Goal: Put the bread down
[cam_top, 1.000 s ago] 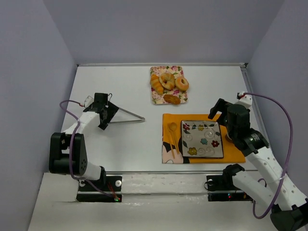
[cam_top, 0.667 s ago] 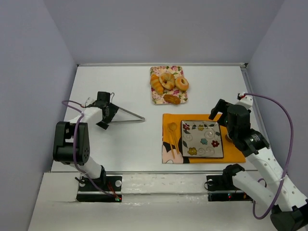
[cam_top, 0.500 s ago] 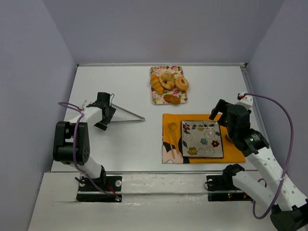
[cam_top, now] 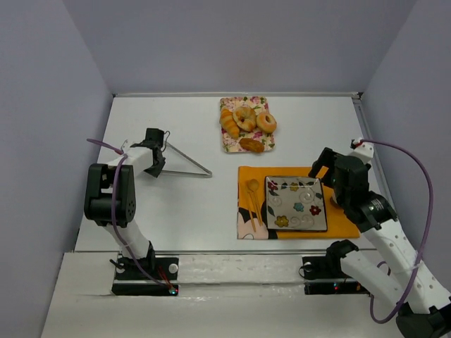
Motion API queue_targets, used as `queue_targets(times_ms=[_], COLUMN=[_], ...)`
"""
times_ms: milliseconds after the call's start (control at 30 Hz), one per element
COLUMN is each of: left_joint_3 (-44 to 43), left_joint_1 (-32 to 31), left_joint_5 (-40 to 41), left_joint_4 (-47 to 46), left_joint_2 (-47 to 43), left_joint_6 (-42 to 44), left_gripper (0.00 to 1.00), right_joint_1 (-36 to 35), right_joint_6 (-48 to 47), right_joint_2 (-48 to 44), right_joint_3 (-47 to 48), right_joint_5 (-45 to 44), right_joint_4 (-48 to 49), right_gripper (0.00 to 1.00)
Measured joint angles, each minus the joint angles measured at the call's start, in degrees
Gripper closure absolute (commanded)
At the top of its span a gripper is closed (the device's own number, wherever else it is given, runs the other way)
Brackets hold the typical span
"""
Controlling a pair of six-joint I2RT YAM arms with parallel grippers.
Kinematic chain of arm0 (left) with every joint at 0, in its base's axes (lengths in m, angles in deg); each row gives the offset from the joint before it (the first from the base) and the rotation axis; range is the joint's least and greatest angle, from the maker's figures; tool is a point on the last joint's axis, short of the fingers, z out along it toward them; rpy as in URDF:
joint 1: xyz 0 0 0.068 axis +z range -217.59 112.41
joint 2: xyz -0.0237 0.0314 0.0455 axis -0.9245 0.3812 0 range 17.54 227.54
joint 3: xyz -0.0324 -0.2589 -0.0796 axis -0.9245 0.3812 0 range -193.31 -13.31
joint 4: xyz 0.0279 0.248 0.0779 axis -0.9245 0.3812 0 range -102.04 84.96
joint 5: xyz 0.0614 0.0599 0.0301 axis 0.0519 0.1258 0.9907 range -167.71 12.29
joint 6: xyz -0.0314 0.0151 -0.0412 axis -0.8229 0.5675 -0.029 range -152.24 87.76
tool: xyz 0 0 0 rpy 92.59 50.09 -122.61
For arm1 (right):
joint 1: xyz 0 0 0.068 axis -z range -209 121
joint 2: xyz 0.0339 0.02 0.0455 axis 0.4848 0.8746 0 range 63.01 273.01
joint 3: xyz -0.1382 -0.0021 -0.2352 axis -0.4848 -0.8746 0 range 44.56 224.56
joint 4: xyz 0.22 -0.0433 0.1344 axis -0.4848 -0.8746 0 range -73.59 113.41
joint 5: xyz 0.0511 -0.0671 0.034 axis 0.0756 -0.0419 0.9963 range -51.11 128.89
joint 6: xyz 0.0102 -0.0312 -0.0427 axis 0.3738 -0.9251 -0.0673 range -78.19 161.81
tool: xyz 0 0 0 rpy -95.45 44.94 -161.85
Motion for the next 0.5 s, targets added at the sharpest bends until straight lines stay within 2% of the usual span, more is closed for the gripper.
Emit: queue_targets(times_ms=[33, 100, 367, 500], left_joint_3=[0.00, 0.00, -0.07, -0.07], left_joint_1=[0.00, 0.00, -0.85, -2.19], left_joint_5=[0.13, 0.55, 2.89, 3.15], left_joint_4=[0.00, 0.02, 2.84, 4.50], left_joint_2=[0.02, 0.00, -0.70, -3.56], left_joint_6=[-0.09, -0.44, 1.22, 5.25], left_gripper=[0.87, 0.94, 0.95, 0.94], right_joint_1=[0.00, 0.00, 0.00, 0.02], right_joint_6=[0.11, 0.15, -0.15, -3.23], right_joint_2=[-0.59, -1.77, -2.27, -0.17], right_joint_3=[0.00, 0.00, 0.09, 1.49], right_joint_5=[-0.02, -0.04, 0.70, 5.60], right_joint_4=[-0.24, -0.48, -1.66, -1.75], right_gripper=[0.00, 0.00, 0.00, 0.00])
